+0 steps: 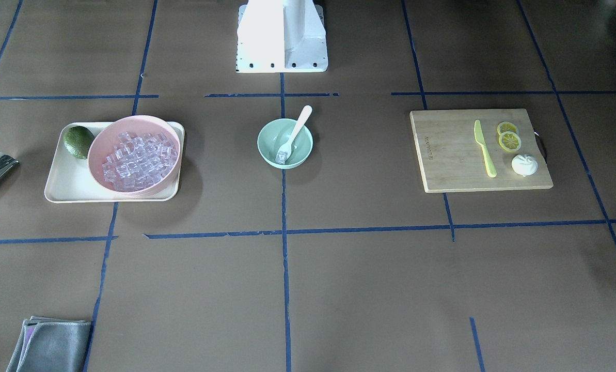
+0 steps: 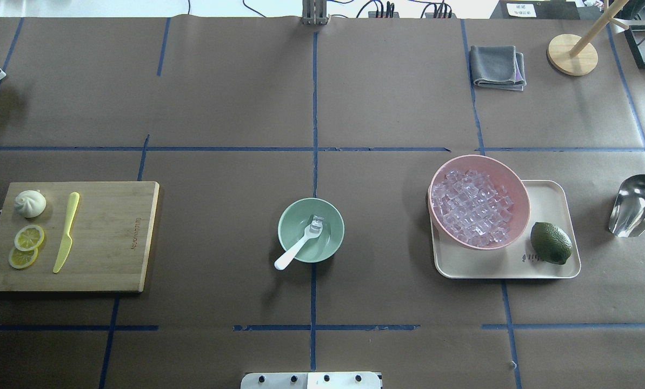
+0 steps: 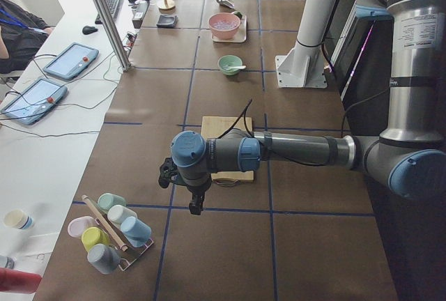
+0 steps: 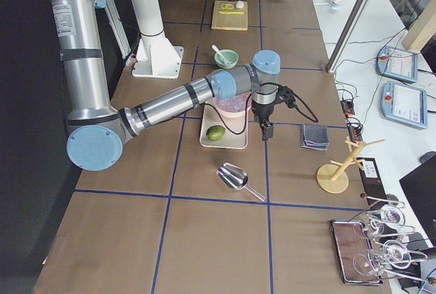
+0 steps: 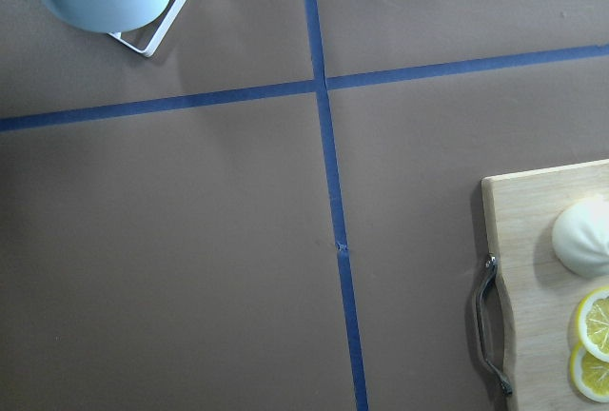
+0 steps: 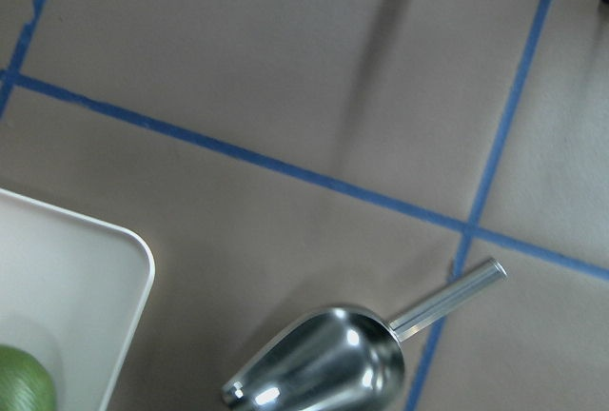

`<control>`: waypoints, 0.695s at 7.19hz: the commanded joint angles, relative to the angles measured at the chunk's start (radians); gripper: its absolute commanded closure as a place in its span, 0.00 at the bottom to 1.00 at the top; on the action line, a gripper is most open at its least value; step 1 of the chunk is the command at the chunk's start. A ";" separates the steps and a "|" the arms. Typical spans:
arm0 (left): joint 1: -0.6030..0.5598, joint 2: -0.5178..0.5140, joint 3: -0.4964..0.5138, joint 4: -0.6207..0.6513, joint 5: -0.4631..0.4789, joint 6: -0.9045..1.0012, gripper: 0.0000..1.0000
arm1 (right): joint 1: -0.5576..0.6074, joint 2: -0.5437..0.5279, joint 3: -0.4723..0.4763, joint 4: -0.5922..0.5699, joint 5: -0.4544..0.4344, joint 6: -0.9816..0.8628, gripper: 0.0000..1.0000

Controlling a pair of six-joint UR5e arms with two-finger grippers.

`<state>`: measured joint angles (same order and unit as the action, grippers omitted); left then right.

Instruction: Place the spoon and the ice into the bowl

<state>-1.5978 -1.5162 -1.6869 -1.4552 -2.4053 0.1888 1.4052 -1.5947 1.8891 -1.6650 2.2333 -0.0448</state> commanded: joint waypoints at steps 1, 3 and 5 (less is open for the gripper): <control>-0.002 -0.004 -0.029 0.016 0.000 0.000 0.00 | 0.133 -0.144 -0.004 0.011 0.034 -0.085 0.00; -0.001 -0.002 -0.054 0.016 0.000 0.003 0.00 | 0.190 -0.223 -0.016 0.011 0.037 -0.081 0.00; -0.002 0.010 -0.082 0.016 0.000 0.004 0.00 | 0.218 -0.237 -0.004 0.011 0.103 -0.067 0.00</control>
<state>-1.5995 -1.5117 -1.7524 -1.4390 -2.4053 0.1926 1.6079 -1.8204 1.8825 -1.6538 2.2973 -0.1226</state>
